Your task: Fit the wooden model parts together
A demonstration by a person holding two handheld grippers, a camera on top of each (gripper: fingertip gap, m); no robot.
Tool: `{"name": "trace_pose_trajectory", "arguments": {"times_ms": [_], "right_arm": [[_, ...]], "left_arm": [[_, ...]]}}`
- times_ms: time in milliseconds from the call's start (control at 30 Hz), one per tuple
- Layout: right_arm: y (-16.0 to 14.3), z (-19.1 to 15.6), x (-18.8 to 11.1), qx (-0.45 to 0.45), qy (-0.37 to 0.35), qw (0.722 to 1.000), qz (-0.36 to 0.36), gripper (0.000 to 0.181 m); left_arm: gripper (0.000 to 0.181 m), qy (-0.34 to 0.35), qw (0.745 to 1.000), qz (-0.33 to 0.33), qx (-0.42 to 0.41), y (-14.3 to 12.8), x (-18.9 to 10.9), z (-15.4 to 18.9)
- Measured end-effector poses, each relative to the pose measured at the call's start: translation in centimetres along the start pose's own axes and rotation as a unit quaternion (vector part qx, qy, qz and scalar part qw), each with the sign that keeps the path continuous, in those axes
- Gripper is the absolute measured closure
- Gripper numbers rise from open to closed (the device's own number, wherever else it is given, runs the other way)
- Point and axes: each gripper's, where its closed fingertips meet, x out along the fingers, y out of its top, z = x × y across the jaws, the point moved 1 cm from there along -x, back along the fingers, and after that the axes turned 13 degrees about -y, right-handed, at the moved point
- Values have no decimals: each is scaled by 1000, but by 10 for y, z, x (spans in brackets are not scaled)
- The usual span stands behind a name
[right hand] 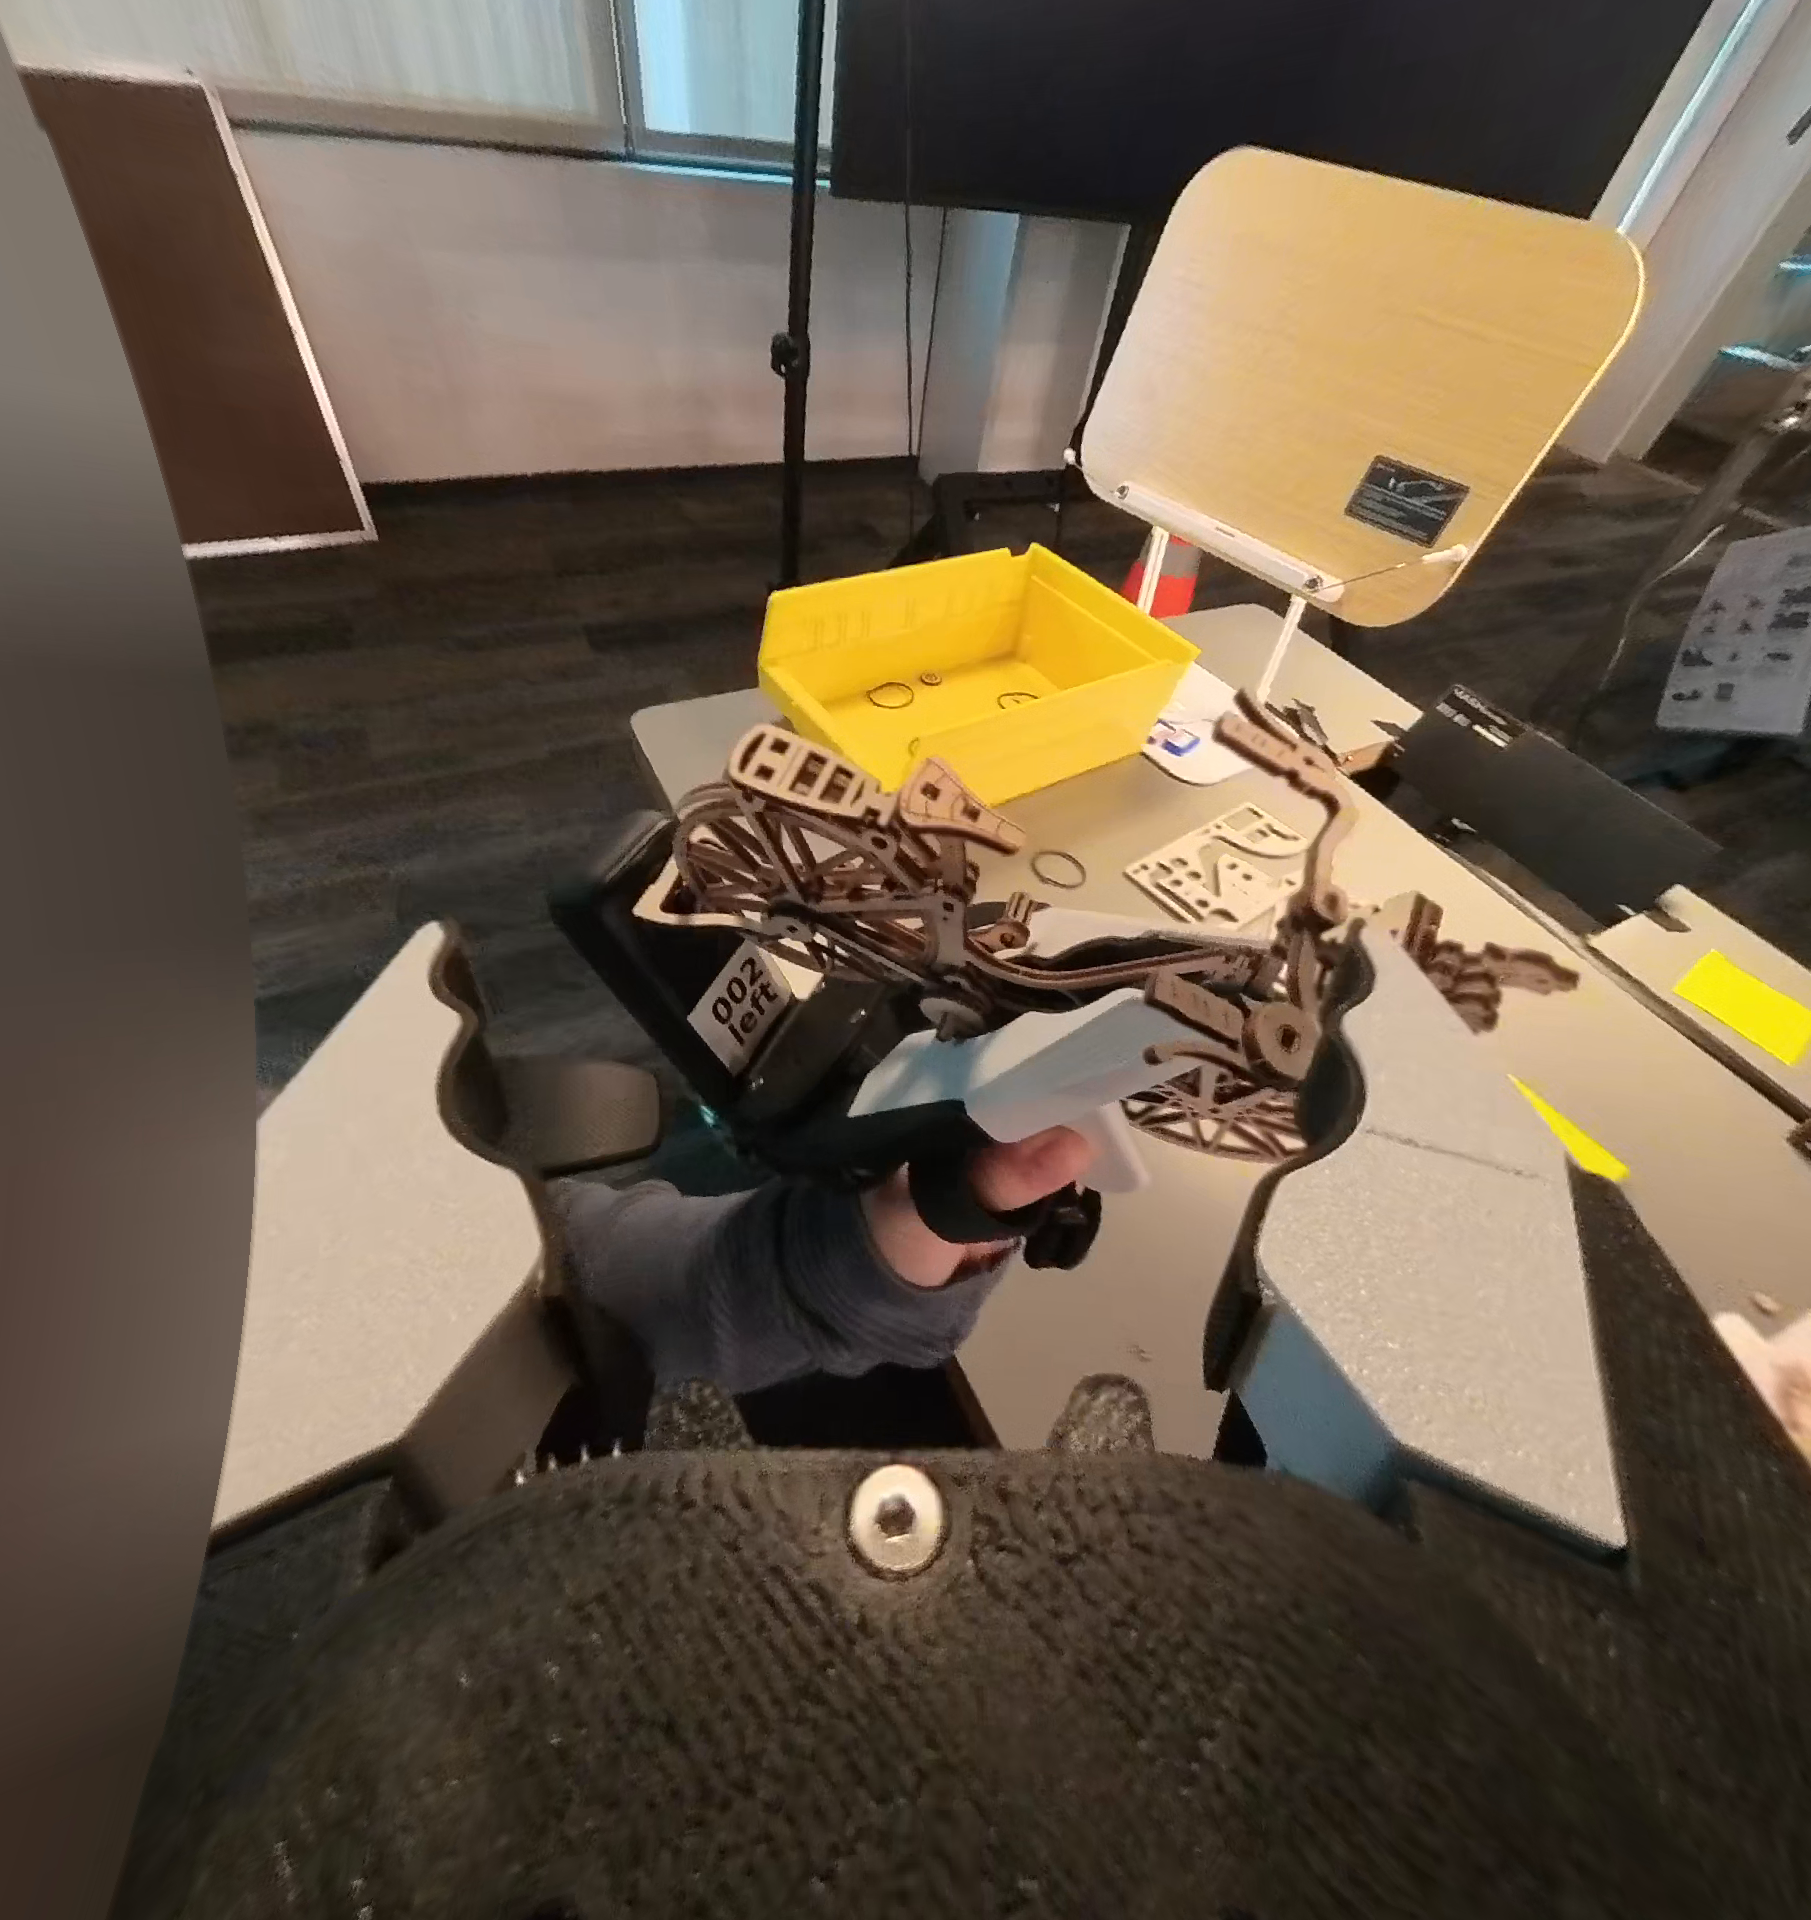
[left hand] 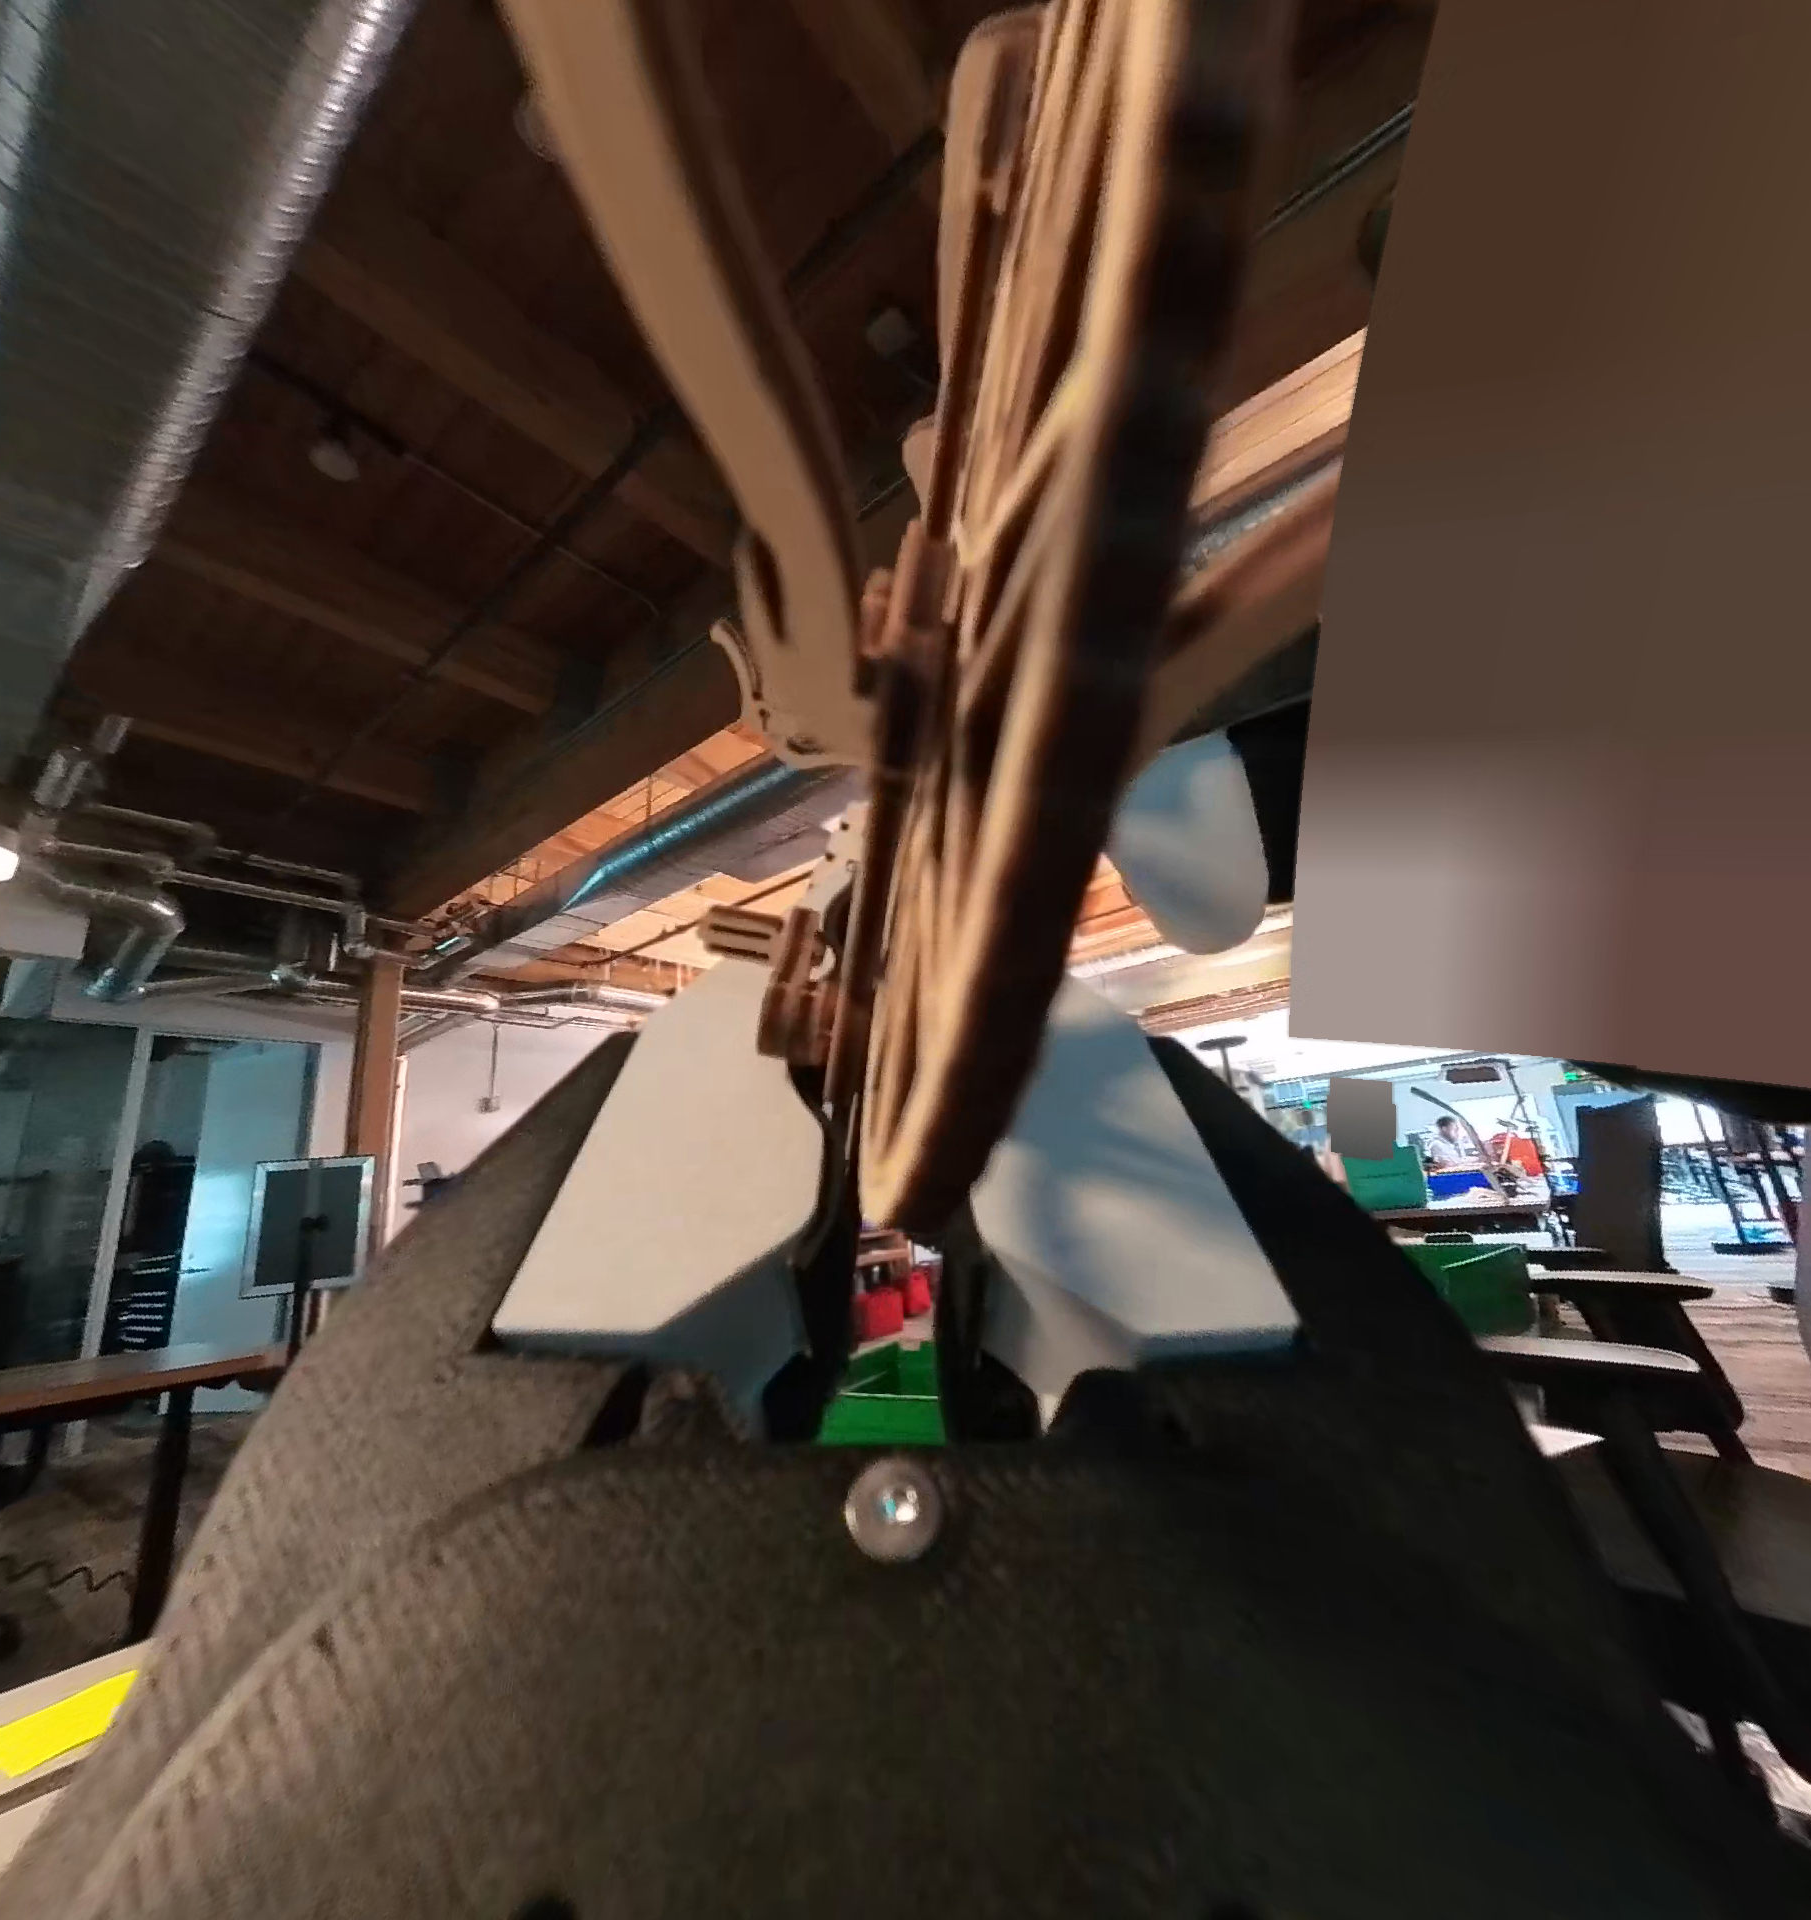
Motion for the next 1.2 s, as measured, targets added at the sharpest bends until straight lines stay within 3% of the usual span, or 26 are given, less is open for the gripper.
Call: {"name": "trace_pose_trajectory", "arguments": {"times_ms": [33,933,1200], "right_arm": [[0,-1,0,6,3,1000,4,26],[3,-9,-4,32,19,999,20,22],[12,-2,-6,-2,-12,999,53,22]], "left_arm": [[174,2,1000,-2,3,0,0,0],[176,20,998,-2,60,3,-2,6],[175,-15,997,29,-67,0,-3,-4]]}}
